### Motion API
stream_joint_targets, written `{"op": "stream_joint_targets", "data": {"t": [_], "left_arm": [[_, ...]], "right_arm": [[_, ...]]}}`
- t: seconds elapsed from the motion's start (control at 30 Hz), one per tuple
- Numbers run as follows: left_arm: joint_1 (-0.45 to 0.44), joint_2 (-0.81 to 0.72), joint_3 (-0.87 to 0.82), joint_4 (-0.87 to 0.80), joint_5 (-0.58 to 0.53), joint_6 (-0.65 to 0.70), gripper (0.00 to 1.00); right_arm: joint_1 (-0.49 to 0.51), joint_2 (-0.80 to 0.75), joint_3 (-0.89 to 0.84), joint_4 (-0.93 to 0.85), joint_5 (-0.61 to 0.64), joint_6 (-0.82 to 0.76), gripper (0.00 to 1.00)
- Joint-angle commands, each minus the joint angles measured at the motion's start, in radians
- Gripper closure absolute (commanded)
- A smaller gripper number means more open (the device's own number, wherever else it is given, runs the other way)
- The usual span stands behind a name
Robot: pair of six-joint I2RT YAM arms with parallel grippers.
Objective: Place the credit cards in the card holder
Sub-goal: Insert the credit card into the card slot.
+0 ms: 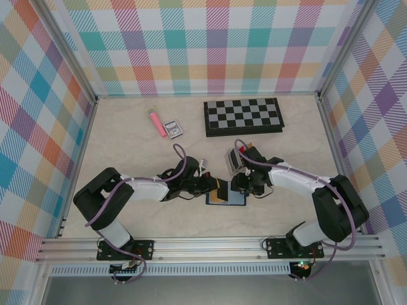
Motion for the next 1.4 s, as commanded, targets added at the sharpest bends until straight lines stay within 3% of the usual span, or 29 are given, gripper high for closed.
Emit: {"op": "stream_joint_targets", "data": {"t": [0.0, 0.17, 0.33, 0.53, 1.07, 1.27, 1.37], "left_arm": [[-0.012, 0.011, 0.013, -0.016, -0.022, 0.034, 1.0], [-0.012, 0.004, 0.023, -0.052, -0.034, 0.05, 1.0], [-0.012, -0.012, 0.033, -0.084, -0.046, 0.067, 1.0], [-0.013, 0.021, 0.049, -0.058, -0.018, 0.064, 1.0], [-0.014, 0.058, 0.055, -0.035, -0.003, 0.058, 1.0], [-0.015, 0.062, 0.053, -0.035, -0.004, 0.057, 1.0], [-0.015, 0.062, 0.053, -0.037, -0.006, 0.057, 1.0]], "right_arm": [[0.018, 0.037, 0.032, -0.029, 0.035, -0.024, 0.37], [0.039, 0.049, 0.044, -0.064, 0.076, -0.02, 0.36], [0.085, -0.009, 0.064, -0.149, 0.206, -0.003, 0.31], [0.092, 0.019, 0.069, -0.179, 0.247, 0.015, 0.31], [0.094, 0.027, 0.008, -0.092, 0.26, 0.063, 0.42], [0.094, 0.008, -0.005, -0.103, 0.283, 0.078, 0.57], [0.094, -0.01, -0.001, -0.099, 0.267, 0.059, 0.52]]}}
